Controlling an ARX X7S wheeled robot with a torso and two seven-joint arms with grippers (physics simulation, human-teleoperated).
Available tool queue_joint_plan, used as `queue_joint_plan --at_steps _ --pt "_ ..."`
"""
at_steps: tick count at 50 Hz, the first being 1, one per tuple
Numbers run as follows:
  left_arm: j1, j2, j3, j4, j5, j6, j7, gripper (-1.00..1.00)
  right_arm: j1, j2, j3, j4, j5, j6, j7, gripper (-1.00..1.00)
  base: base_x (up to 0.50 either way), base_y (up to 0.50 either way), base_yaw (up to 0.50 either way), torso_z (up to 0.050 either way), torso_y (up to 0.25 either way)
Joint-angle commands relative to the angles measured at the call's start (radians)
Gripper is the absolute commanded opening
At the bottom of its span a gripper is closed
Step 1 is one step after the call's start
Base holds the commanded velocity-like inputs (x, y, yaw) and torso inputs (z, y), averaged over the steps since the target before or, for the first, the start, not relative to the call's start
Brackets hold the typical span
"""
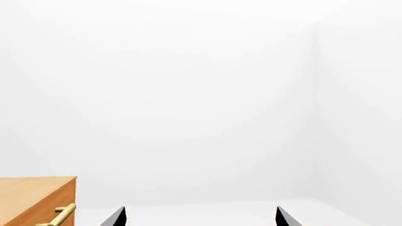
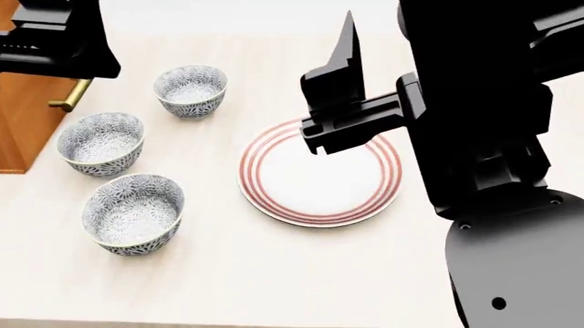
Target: Put the bowl at the front on the plate.
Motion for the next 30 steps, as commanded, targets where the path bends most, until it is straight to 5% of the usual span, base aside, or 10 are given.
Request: queue_joint_plan --at_steps 1,30 --pt "0.0 -0.012 0.0 -0.005 -0.027 0.008 -0.023 1.0 -0.002 0.0 0.004 0.004 0.014 -0.001 0.005 1.0 0.1 0.0 0.0 0.0 0.0" --pt "0.032 -0.043 0.013 -0.016 -0.067 0.046 -0.058 1.0 -0.019 0.002 0.017 0.015 0.036 -0.036 0.014 1.0 0.08 0.0 0.0 0.0 0.0"
